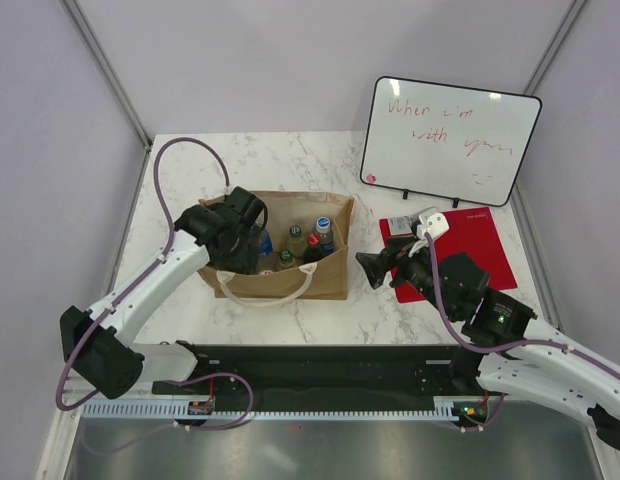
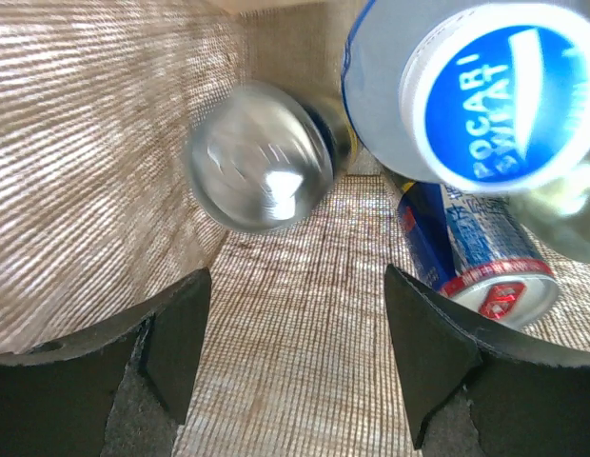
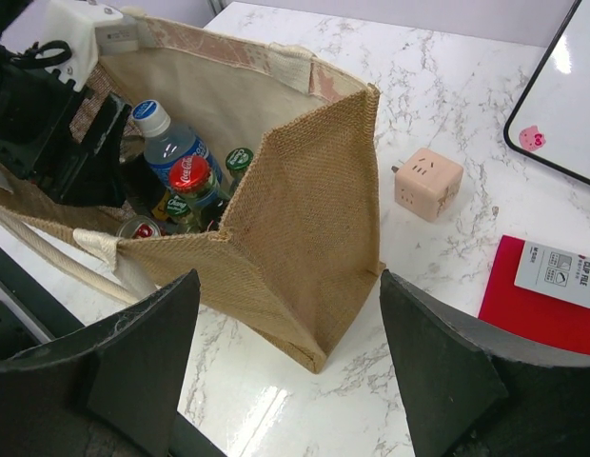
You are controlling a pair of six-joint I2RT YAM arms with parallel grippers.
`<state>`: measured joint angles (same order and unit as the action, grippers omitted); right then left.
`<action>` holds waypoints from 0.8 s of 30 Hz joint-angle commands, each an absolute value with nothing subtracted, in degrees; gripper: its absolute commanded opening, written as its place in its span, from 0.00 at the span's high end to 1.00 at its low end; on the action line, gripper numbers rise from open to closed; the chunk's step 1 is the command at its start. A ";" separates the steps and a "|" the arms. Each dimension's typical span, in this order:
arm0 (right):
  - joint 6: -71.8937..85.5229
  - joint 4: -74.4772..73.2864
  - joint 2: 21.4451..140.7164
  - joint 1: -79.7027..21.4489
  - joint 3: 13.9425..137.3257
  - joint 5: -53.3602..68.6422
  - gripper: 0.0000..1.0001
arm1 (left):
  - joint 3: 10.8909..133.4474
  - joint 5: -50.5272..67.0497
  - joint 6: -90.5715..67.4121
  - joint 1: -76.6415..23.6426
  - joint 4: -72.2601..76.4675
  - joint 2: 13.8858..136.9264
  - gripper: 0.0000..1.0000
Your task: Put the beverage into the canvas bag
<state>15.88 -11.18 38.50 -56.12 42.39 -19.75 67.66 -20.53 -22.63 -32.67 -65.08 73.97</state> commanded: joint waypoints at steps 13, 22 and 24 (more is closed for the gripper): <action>17.23 -16.16 40.95 -56.08 50.35 -20.56 0.12 | 91.93 -11.37 -21.54 -32.78 -62.79 62.69 0.00; 18.63 -26.79 44.12 -55.99 62.39 -19.42 0.02 | 84.48 -2.46 -20.39 -32.78 -42.99 46.51 0.00; 18.46 -29.43 45.52 -56.07 66.52 -18.98 0.02 | 80.87 -2.90 -19.60 -32.87 -42.10 42.29 0.00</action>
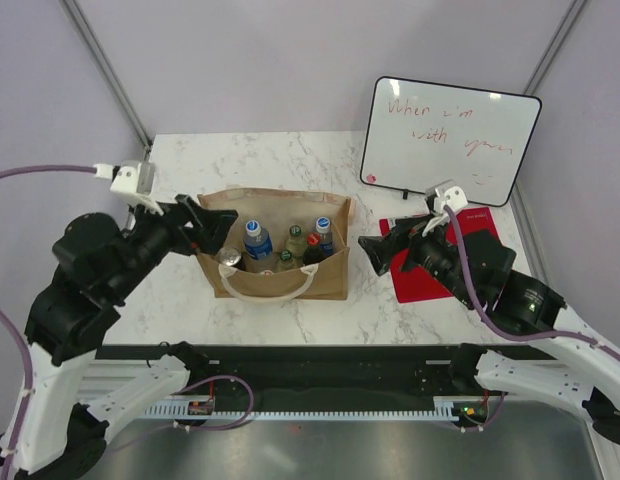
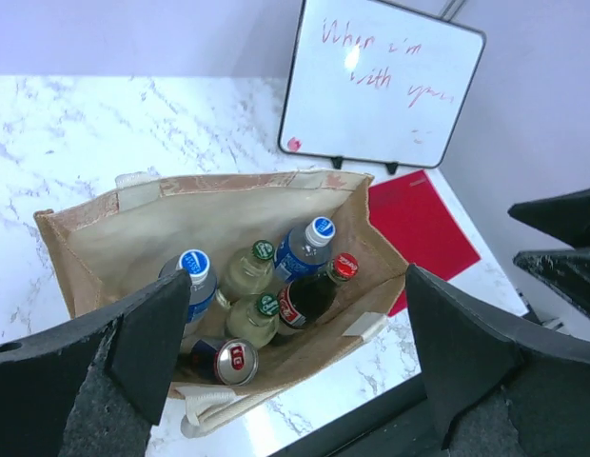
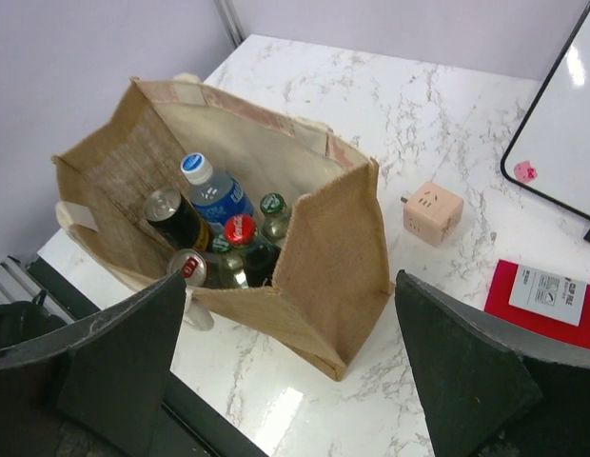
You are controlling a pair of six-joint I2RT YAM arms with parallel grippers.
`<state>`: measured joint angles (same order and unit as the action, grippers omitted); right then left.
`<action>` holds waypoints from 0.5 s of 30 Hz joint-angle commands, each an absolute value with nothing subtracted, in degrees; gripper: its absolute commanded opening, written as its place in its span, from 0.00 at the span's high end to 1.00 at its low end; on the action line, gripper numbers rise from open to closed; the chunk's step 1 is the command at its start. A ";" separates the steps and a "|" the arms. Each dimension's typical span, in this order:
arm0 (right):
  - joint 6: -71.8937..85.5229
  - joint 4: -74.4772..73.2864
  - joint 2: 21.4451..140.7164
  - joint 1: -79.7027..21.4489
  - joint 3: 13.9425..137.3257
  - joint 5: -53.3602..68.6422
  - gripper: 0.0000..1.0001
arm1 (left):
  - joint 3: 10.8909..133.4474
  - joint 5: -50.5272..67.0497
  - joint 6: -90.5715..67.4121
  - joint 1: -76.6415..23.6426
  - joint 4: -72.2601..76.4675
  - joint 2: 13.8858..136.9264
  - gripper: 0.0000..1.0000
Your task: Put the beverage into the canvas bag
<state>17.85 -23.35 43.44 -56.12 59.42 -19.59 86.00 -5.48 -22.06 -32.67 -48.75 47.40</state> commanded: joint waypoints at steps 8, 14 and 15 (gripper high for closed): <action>26.45 -35.86 44.48 -56.16 72.69 -24.43 0.02 | 71.38 -5.10 -18.54 -32.78 -42.63 29.19 0.00; 27.07 -35.77 44.12 -56.07 71.19 -27.86 0.02 | 70.49 -2.46 -18.81 -32.87 -43.86 28.30 0.00; 27.07 -35.60 44.12 -56.07 71.19 -27.86 0.02 | 70.49 -2.29 -18.81 -32.78 -43.86 28.47 0.00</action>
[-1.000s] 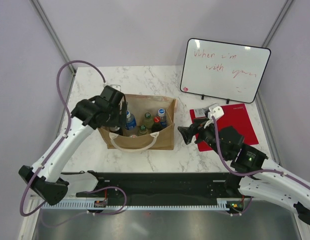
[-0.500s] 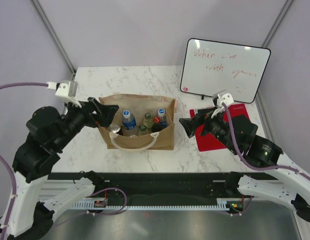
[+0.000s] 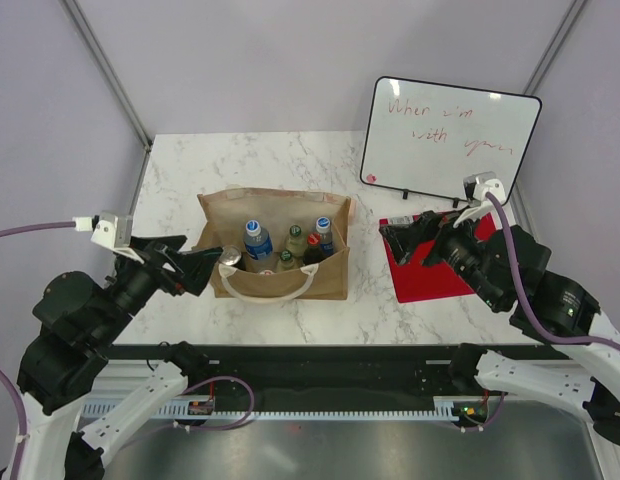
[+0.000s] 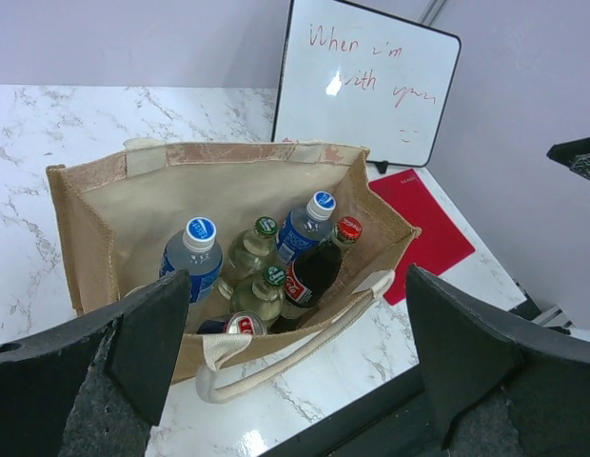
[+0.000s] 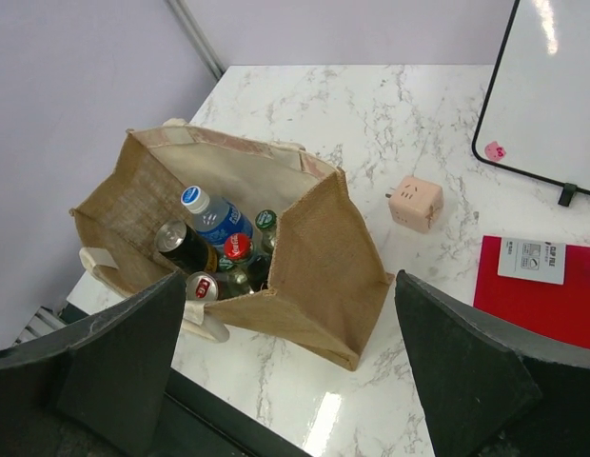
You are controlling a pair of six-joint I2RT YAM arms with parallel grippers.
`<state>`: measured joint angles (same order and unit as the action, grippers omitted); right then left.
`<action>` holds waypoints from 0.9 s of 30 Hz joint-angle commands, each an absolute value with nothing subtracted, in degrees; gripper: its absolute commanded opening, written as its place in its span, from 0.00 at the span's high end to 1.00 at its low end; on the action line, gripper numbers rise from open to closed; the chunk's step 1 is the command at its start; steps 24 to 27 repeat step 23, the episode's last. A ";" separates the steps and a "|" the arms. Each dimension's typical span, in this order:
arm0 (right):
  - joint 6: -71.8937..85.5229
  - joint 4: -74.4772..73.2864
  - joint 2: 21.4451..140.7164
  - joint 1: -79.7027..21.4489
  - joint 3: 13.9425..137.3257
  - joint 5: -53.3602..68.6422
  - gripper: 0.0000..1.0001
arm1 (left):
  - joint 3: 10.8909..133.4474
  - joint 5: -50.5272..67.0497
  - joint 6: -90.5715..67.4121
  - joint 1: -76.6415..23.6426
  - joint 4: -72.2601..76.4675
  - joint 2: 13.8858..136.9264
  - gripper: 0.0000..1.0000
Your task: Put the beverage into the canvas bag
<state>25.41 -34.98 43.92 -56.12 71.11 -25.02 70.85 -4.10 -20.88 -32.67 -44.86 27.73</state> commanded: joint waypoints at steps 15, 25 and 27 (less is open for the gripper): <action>26.19 -35.42 42.80 -56.07 71.10 -28.13 0.02 | 72.33 -0.79 -18.72 -32.78 -44.03 28.74 0.00; 27.24 -35.42 43.16 -56.16 70.23 -27.60 0.02 | 71.90 -0.70 -18.81 -32.87 -44.03 28.13 0.00; 27.24 -35.42 43.16 -56.16 70.23 -27.60 0.02 | 71.90 -0.70 -18.81 -32.87 -44.03 28.13 0.00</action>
